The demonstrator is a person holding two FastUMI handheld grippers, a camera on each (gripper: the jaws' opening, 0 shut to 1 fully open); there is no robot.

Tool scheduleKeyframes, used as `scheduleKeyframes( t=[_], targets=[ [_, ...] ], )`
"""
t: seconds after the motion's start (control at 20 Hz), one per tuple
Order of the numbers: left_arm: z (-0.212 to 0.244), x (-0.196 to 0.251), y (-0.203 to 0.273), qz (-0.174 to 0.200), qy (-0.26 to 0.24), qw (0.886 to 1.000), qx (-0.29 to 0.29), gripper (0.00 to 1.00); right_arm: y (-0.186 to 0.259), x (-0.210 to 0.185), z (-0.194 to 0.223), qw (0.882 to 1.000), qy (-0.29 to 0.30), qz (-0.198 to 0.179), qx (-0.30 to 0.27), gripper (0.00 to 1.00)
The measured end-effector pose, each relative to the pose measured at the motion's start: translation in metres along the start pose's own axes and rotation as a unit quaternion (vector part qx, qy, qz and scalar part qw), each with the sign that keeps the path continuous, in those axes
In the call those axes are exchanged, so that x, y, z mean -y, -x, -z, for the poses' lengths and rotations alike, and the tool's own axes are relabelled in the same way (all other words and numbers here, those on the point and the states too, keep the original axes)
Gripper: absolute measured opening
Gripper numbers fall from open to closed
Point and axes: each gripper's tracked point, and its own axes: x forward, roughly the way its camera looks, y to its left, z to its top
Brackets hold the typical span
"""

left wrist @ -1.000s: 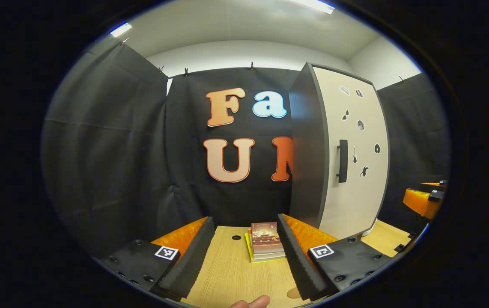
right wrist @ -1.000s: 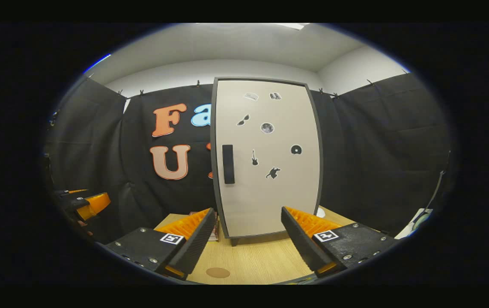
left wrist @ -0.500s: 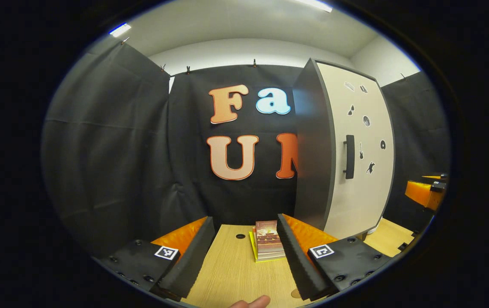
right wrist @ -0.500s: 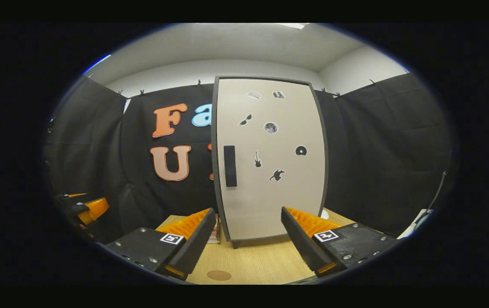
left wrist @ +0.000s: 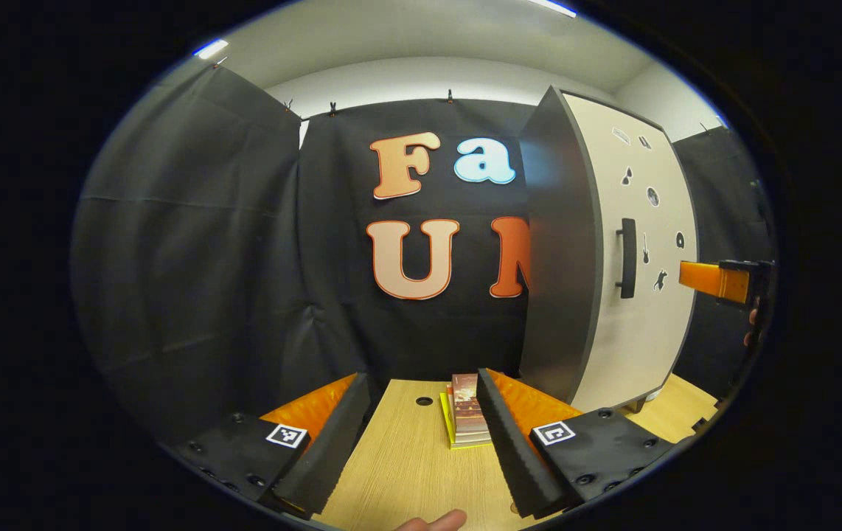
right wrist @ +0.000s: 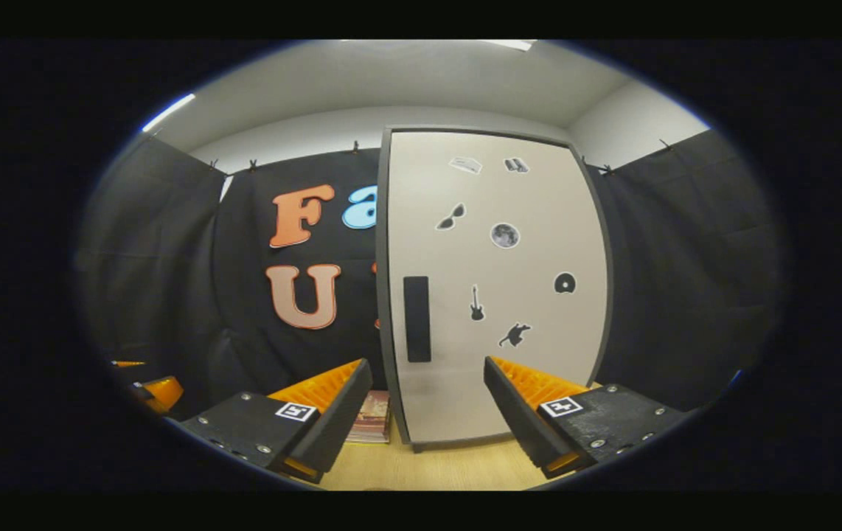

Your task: Open the cabinet door with the right hand, grasp the bottle in the cabinet with the left hand and place it on the coaster, then close the cabinet door with the right hand.

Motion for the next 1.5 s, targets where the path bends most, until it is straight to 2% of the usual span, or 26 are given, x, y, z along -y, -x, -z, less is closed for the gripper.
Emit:
scheduleKeyframes(
  t=[0.25,0.6,0.65,0.7,0.8,0.85,0.9,1.0,1.1,1.2,1.25,1.35,1.45,1.5],
  targets=[
    [0.01,-0.017,-0.019,-0.023,-0.007,1.0,-0.01,0.96,-0.057,-0.003,-0.004,1.0,0.001,-0.005,0.001,0.94],
    [0.024,-0.042,-0.042,-0.05,0.0,0.998,-0.027,0.95,-0.113,-0.007,-0.003,1.0,0.0,-0.007,-0.004,0.94],
    [0.026,-0.045,-0.044,-0.052,0.0,0.998,-0.029,0.95,-0.12,-0.005,-0.003,1.0,0.002,-0.004,-0.003,1.0],
    [0.028,-0.047,-0.045,-0.054,-0.001,0.998,-0.031,0.95,-0.125,-0.005,-0.001,1.0,0.005,-0.002,-0.004,0.95],
    [0.031,-0.051,-0.048,-0.057,-0.006,0.998,-0.035,0.96,-0.135,-0.008,0.001,1.0,0.007,-0.003,-0.004,0.94],
    [0.032,-0.055,-0.049,-0.063,-0.01,0.997,-0.033,0.95,-0.139,-0.008,0.0,1.0,0.005,-0.002,-0.002,0.92],
    [0.034,-0.057,-0.049,-0.065,-0.014,0.997,-0.034,0.96,-0.141,-0.008,-0.001,1.0,0.002,0.0,0.0,0.84],
    [0.039,-0.058,-0.049,-0.065,-0.017,0.997,-0.04,0.95,-0.144,-0.008,-0.002,1.0,0.003,0.003,0.005,0.81],
    [0.041,-0.064,-0.048,-0.07,-0.015,0.997,-0.043,0.95,-0.147,-0.002,0.003,1.0,0.006,0.01,-0.002,0.69],
    [0.042,-0.07,-0.048,-0.074,-0.012,0.996,-0.044,0.95,-0.147,-0.006,0.006,1.0,-0.014,-0.002,-0.009,0.47],
    [0.043,-0.071,-0.047,-0.076,-0.012,0.996,-0.045,0.95,-0.146,-0.007,0.006,1.0,-0.013,-0.001,-0.008,0.4],
    [0.044,-0.073,-0.044,-0.078,-0.01,0.996,-0.048,0.95,-0.144,-0.008,0.005,1.0,0.0,0.002,-0.006,0.35],
    [0.045,-0.074,-0.042,-0.077,-0.008,0.996,-0.051,0.95,-0.14,-0.007,0.004,1.0,-0.007,0.004,-0.006,0.34],
    [0.046,-0.074,-0.039,-0.077,-0.008,0.996,-0.053,0.95,-0.139,-0.007,0.004,1.0,-0.013,0.005,-0.007,0.29]
  ],
)
